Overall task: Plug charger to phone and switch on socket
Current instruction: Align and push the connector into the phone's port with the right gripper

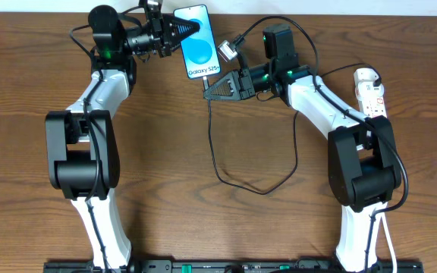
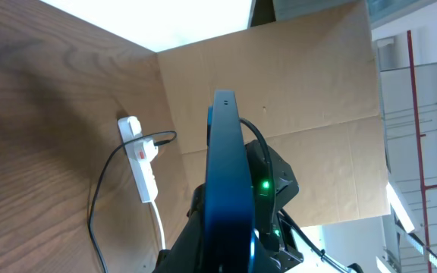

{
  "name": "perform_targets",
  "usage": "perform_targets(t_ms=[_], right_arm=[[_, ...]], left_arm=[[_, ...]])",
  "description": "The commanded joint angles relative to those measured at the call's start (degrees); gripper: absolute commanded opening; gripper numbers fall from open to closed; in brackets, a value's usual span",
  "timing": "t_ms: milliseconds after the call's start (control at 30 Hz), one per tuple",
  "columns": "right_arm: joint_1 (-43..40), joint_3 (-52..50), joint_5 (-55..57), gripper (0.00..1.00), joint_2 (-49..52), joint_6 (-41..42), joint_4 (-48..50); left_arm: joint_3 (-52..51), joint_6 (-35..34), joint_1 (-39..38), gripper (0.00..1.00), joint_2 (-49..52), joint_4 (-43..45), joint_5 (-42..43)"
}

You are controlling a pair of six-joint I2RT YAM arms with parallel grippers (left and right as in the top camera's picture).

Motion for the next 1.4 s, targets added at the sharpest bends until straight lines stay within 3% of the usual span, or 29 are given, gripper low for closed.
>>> perform_targets(t_ms=[0,1367], right_arm=[[-0.2,0.3,-0.7,0.01,0.7,0.5,-0.1],[-2.1,0.1,-0.5,0.01,0.7,0.3,-0.2]], left_arm=[[0.4,-1.0,0.0,0.07,-2.1,0.7,0.5],[0.3,-1.0,-0.8,0.07,-2.1,0.7,2.5]])
